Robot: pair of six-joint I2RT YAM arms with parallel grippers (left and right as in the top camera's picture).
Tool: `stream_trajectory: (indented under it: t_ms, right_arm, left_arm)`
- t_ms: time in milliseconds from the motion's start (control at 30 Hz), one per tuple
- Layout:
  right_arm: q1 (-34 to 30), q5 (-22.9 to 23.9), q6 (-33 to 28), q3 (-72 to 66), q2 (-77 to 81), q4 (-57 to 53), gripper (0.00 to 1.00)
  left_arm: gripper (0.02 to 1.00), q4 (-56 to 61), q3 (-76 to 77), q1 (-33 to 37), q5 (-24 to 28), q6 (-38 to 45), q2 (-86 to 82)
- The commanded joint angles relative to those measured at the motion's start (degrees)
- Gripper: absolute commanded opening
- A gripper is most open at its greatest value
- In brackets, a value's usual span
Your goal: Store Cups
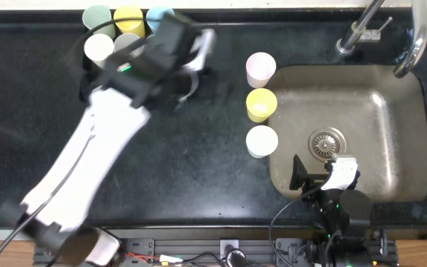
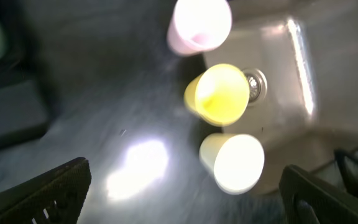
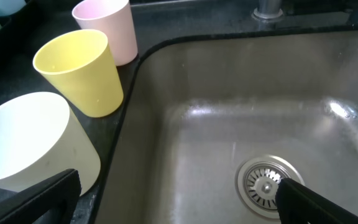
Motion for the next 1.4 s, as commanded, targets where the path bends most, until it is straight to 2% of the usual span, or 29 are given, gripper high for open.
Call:
stream_trajectory:
  t_ms: [33,233,633,733,800,900,1200,1400]
  right_arm:
    - [-0.02,-0.22,0.20,-0.87,-0.28,-0.90,0.996]
    - [-0.02,-0.22,0.20,-0.85,-0.28,-0.90,0.998]
    - [-0.02,-0.22,0.20,-0.87,-0.28,-0.90,0.998]
    - [-0.02,-0.22,0.20,-0.85,-0.28,-0.90,0.996]
    - [-0.02,-0.22,0.20,-0.87,-0.28,-0.90,0.996]
    - [-0.02,-0.22,0.20,-0.85,-0.28,-0.90,0.996]
    - [-0.02,-0.22,0.20,-0.85,-0.28,-0.90,0.996]
    - [-0.02,-0.22,0.20,-0.87,-0.28,-0.90,0.998]
  left_arm:
    - [1.000,-0.13,11.17,-2.34,-4.44,-4.39,10.88]
    - [1.000,0.17,20.92,-2.71,-6.05,-6.95,20.87]
    - [1.000,8.37,21.73,-2.75,-7.48,-7.34,27.71]
    - [0.939,11.58,21.73,-2.75,-7.45,-7.32,29.22]
    - [1.000,13.18,21.73,-2.75,-7.48,-7.10,29.53]
    - [0.998,13.57,21.73,-2.75,-8.61,-6.58,29.64]
    - [1.000,12.83,21.73,-2.80,-9.46,10.93,29.64]
    - [1.000,10.38,21.73,-2.58,-10.51,9.62,30.32]
